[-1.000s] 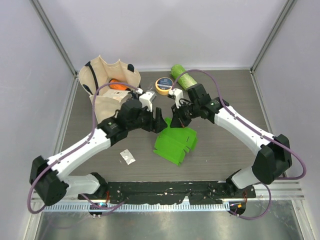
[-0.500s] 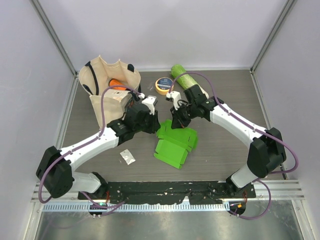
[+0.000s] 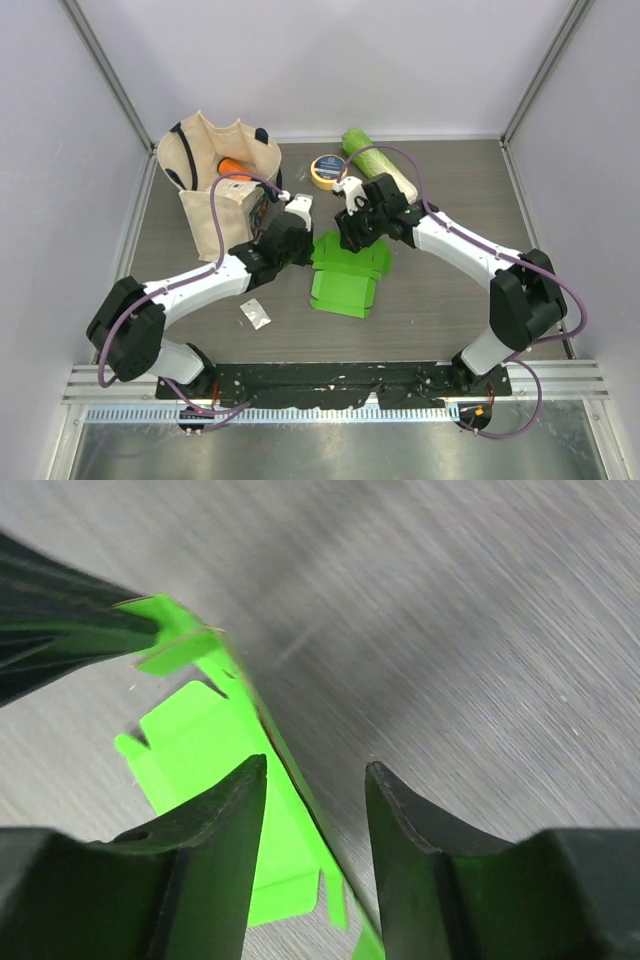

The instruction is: Fold the paper box

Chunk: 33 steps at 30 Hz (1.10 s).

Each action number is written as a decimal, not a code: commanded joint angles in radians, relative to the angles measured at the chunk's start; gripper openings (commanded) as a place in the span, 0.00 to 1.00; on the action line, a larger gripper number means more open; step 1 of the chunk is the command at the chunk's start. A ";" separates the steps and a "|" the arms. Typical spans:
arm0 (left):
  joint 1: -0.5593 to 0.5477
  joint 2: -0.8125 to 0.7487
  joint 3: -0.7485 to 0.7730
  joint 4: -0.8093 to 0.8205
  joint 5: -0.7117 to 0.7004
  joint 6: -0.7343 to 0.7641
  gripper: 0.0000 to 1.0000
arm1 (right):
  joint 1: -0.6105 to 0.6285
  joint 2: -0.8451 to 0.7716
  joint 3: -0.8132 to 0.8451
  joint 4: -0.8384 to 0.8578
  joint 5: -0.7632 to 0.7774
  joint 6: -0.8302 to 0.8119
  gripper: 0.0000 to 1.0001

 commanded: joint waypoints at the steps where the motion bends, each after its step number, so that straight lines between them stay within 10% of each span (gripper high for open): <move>1: -0.001 0.018 -0.041 0.143 -0.109 -0.008 0.00 | 0.010 -0.027 0.012 0.040 0.331 0.204 0.51; 4: -0.001 0.027 -0.060 0.159 -0.129 -0.007 0.00 | 0.008 -0.085 0.028 -0.017 0.511 0.394 0.60; 5: 0.001 0.028 -0.061 0.159 -0.132 -0.007 0.00 | 0.008 -0.123 0.035 -0.034 0.539 0.460 0.81; 17: -0.002 0.025 -0.087 0.180 -0.135 -0.014 0.00 | 0.089 -0.168 -0.049 0.006 0.487 1.725 0.81; 33: -0.005 -0.038 -0.145 0.220 -0.175 0.019 0.00 | 0.077 -0.044 -0.084 0.027 0.435 2.038 0.65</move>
